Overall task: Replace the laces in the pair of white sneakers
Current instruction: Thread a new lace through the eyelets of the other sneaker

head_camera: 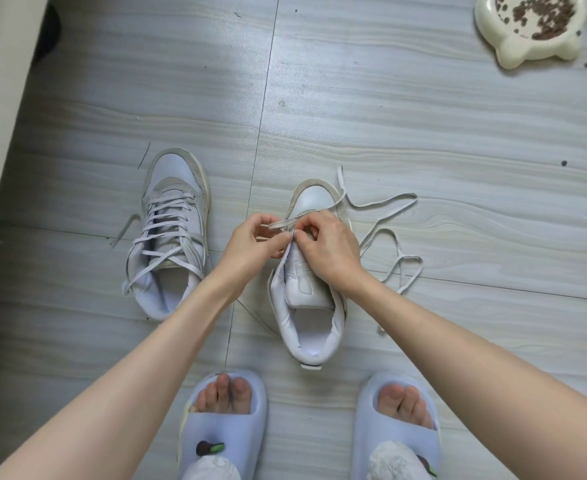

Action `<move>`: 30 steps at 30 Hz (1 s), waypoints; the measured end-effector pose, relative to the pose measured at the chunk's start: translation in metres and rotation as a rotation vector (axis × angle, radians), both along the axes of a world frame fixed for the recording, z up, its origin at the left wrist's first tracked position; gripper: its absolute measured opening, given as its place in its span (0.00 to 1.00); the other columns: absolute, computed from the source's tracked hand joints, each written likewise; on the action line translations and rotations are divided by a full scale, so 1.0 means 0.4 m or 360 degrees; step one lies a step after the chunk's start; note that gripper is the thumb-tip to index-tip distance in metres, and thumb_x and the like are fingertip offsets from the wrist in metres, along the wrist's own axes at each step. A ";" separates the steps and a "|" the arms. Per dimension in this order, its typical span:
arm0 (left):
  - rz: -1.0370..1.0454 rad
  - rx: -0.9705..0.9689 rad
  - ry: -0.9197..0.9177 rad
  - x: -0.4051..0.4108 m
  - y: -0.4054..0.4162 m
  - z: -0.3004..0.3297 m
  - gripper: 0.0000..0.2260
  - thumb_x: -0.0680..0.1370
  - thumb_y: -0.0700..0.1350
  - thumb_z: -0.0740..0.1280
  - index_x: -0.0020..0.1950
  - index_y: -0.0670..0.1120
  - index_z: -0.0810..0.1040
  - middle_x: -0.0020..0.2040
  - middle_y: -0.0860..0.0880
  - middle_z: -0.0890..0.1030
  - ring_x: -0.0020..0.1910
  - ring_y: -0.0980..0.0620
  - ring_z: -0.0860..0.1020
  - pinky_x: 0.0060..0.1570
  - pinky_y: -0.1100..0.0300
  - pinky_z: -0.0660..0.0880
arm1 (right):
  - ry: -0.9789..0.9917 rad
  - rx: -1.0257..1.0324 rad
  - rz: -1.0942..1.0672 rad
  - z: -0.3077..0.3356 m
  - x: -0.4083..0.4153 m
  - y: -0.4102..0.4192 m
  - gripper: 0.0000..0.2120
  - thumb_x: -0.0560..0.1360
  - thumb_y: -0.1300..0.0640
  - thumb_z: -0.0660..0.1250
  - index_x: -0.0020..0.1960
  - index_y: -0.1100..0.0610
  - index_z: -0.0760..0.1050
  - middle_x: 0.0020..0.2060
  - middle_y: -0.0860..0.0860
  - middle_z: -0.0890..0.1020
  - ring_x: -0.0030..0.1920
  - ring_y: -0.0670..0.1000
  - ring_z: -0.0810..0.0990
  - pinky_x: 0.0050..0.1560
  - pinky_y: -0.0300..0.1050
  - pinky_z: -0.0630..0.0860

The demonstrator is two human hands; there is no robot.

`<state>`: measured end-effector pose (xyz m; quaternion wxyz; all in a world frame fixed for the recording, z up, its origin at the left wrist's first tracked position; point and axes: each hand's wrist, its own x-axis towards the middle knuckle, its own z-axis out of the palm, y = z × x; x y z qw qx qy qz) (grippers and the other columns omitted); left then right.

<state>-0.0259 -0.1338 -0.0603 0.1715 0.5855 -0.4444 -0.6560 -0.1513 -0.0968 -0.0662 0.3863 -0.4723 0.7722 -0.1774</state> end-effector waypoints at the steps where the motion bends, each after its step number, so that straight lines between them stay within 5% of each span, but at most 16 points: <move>1: -0.0056 0.0003 -0.0043 0.002 -0.001 0.002 0.06 0.74 0.36 0.68 0.47 0.45 0.73 0.41 0.49 0.76 0.34 0.58 0.75 0.37 0.69 0.76 | 0.0004 0.0005 0.0021 0.002 0.000 0.001 0.06 0.76 0.55 0.63 0.49 0.54 0.78 0.50 0.50 0.77 0.53 0.51 0.75 0.46 0.40 0.62; 11: -0.0289 0.0234 -0.0067 0.040 0.000 0.033 0.15 0.73 0.35 0.70 0.59 0.41 0.71 0.50 0.48 0.75 0.43 0.56 0.77 0.40 0.70 0.76 | -0.0048 -0.0052 0.0128 -0.011 -0.009 0.002 0.04 0.74 0.55 0.66 0.47 0.53 0.79 0.34 0.42 0.68 0.45 0.45 0.71 0.43 0.37 0.61; 16: -0.0165 0.0082 -0.0114 0.025 0.015 0.037 0.16 0.73 0.33 0.68 0.59 0.43 0.75 0.42 0.48 0.77 0.41 0.58 0.76 0.40 0.76 0.72 | -0.0015 -0.0105 0.0075 -0.011 -0.003 0.005 0.06 0.73 0.55 0.68 0.47 0.54 0.82 0.40 0.46 0.74 0.48 0.50 0.76 0.45 0.38 0.63; 19: -0.0115 -0.0009 -0.0144 0.025 0.022 0.034 0.19 0.73 0.33 0.69 0.62 0.43 0.74 0.47 0.47 0.77 0.43 0.60 0.76 0.40 0.77 0.72 | 0.0008 -0.0108 0.0060 -0.011 0.003 0.007 0.06 0.74 0.55 0.68 0.47 0.54 0.82 0.42 0.50 0.78 0.49 0.52 0.76 0.46 0.39 0.65; 22: -0.0106 -0.0071 -0.0170 0.030 0.023 0.033 0.20 0.72 0.33 0.70 0.63 0.42 0.74 0.55 0.47 0.79 0.49 0.58 0.78 0.43 0.75 0.74 | 0.0007 -0.0119 0.0051 -0.011 0.004 0.008 0.06 0.73 0.55 0.68 0.47 0.54 0.82 0.41 0.50 0.76 0.48 0.52 0.76 0.47 0.41 0.66; 30: -0.0044 0.0011 -0.0086 0.039 0.023 0.030 0.18 0.71 0.32 0.70 0.61 0.38 0.76 0.53 0.43 0.82 0.52 0.53 0.80 0.55 0.66 0.75 | -0.0001 -0.0156 0.0072 -0.004 0.006 0.006 0.06 0.73 0.56 0.69 0.47 0.55 0.83 0.39 0.49 0.74 0.47 0.53 0.76 0.45 0.41 0.66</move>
